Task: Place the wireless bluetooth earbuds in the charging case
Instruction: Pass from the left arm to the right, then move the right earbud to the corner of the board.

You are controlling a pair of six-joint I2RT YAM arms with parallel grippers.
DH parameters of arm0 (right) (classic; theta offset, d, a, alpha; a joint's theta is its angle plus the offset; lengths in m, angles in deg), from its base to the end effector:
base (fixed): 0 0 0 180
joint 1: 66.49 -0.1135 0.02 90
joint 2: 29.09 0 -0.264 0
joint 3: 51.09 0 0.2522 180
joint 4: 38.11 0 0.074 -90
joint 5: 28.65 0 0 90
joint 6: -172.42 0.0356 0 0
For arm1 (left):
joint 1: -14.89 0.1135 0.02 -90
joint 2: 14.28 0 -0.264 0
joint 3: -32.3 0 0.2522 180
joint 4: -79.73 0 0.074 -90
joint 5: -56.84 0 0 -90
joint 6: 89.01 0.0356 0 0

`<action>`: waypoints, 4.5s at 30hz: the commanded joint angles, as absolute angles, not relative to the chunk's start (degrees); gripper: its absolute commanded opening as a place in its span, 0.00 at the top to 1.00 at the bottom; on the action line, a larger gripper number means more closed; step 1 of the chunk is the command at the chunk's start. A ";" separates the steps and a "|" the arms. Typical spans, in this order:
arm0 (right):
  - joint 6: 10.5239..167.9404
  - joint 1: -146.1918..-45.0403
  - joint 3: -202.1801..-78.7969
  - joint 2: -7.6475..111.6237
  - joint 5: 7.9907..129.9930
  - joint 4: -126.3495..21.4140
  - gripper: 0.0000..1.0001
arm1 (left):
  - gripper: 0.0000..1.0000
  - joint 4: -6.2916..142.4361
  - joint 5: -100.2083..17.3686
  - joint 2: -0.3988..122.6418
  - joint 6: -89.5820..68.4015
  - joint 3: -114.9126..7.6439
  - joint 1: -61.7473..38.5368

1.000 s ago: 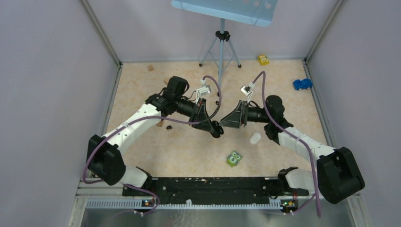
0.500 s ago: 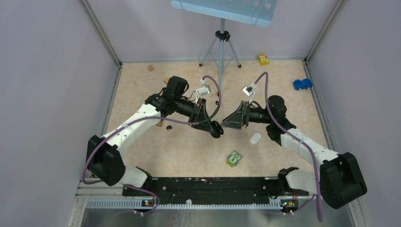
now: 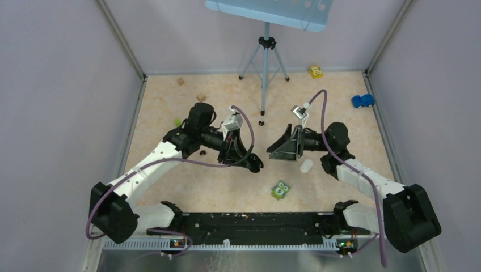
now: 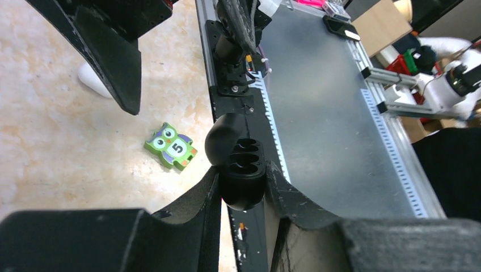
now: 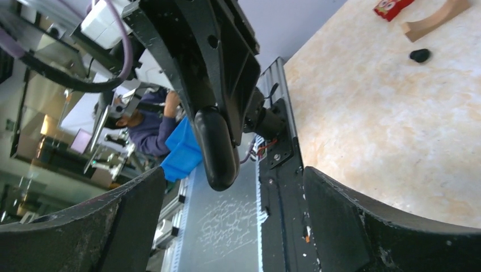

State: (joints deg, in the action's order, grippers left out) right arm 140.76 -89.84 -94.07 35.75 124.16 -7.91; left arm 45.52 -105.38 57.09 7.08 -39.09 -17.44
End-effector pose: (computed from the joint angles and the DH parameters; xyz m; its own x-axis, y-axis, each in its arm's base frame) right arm 0.1997 0.1207 0.2716 -0.7720 0.0904 -0.6291 -0.6325 -0.0118 0.7745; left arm 0.1999 -0.1667 0.3161 -0.3842 0.2815 -0.8793 0.8746 -0.1942 -0.4443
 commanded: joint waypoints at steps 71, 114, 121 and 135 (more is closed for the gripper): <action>172.00 -99.27 -101.57 60.98 132.36 46.68 1.00 | 0.61 53.40 -104.15 51.77 10.44 -36.39 -17.56; 121.52 -90.28 -100.69 34.86 87.70 -51.52 1.00 | 0.01 37.52 -31.35 47.06 -23.04 -43.62 -17.06; 119.41 -88.80 -101.21 33.12 86.27 -57.64 1.00 | 0.13 27.93 -18.78 53.35 -29.68 -39.03 -16.95; 120.70 -88.57 -101.29 33.39 88.68 -55.36 1.00 | 0.49 37.41 -13.95 68.52 -29.12 -33.41 -11.04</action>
